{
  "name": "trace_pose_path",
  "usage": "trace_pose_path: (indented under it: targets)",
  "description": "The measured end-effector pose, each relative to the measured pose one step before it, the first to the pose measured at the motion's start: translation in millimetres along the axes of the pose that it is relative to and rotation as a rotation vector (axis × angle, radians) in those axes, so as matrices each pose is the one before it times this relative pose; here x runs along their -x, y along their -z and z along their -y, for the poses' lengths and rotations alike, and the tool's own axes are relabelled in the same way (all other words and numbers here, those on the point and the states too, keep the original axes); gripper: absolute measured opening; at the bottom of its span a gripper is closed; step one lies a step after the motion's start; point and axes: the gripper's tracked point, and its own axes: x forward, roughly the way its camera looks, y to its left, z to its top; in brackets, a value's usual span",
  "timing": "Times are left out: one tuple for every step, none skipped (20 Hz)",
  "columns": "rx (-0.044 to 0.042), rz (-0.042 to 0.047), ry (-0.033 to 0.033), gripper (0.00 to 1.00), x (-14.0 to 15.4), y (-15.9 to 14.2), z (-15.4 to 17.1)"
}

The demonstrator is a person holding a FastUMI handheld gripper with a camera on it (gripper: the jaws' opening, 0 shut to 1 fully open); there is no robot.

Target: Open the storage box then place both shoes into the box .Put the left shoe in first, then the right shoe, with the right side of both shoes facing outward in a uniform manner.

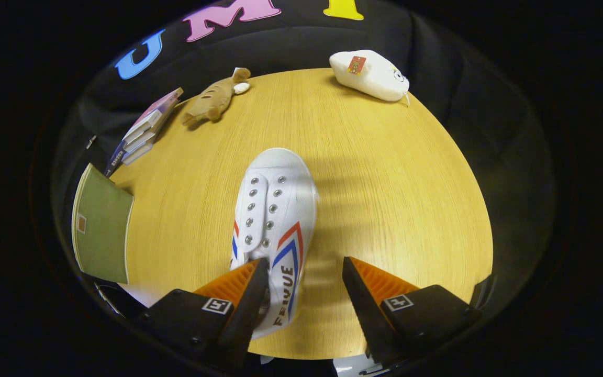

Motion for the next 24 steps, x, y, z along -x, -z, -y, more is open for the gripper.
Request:
trace_pose_path:
  targets:
    - [0.00167, -0.00700, -0.00553, 0.84, -3.93, 0.13, -2.69]
    - [0.00158, -0.01852, -0.00853, 0.75, -2.40, 2.84, -3.33]
    - [0.00100, -0.00506, -0.00852, 0.68, -3.23, 1.46, -5.04]
    - [0.00381, -0.00734, -0.00839, 0.52, -2.04, 0.48, -4.73]
    - [-0.00473, 0.00963, 0.01323, 0.44, 2.59, -1.98, 1.49]
    - [-0.00130, -0.00976, -0.00107, 0.38, -1.70, 2.26, -0.72]
    - [-0.00955, 0.00414, -0.00657, 0.38, 0.40, -0.78, -0.08]
    - [-0.01493, -0.00403, -0.00686, 0.34, 2.29, -0.15, 1.18]
    - [-0.02250, -0.00224, -0.00466, 0.30, -1.62, 0.62, 1.85]
    - [-0.02036, 0.00107, -0.00442, 0.23, -0.82, -0.59, 0.01]
    - [-0.01646, 0.00745, -0.00228, 0.22, -0.75, -1.46, 2.79]
    - [-0.01222, 0.01030, -0.00879, 0.12, -3.78, 0.71, 0.19]
    - [-0.00383, 0.00777, -0.00665, 0.11, 3.72, -1.76, -0.46]
    - [-0.00594, 0.00396, -0.00701, 0.09, 3.37, -0.29, 0.38]
    - [-0.00379, 0.00592, -0.00311, 0.09, -0.02, -0.24, 0.68]
    - [-0.00650, -0.00018, -0.00550, 0.08, 1.49, -0.48, -0.82]
    - [-0.00980, 0.00428, -0.00753, 0.08, 0.98, -0.71, -1.32]
    - [-0.00819, 0.00586, -0.00481, 0.08, 2.51, -0.55, -1.07]
    - [-0.00643, 0.00775, -0.00722, 0.08, 2.28, -1.88, -0.51]
    - [-0.01377, 0.00420, -0.00316, 0.08, 3.38, -1.99, -1.57]
    - [-0.01274, 0.00380, -0.00643, 0.08, 5.35, -0.98, -4.98]
    - [-0.01169, 0.00194, -0.00659, 0.08, 7.92, -0.20, -7.60]
    - [-0.00824, 0.00493, -0.00630, 0.08, 10.60, 0.97, -7.67]
    - [0.00313, 0.00993, -0.00557, 0.08, 9.54, -3.23, -7.22]
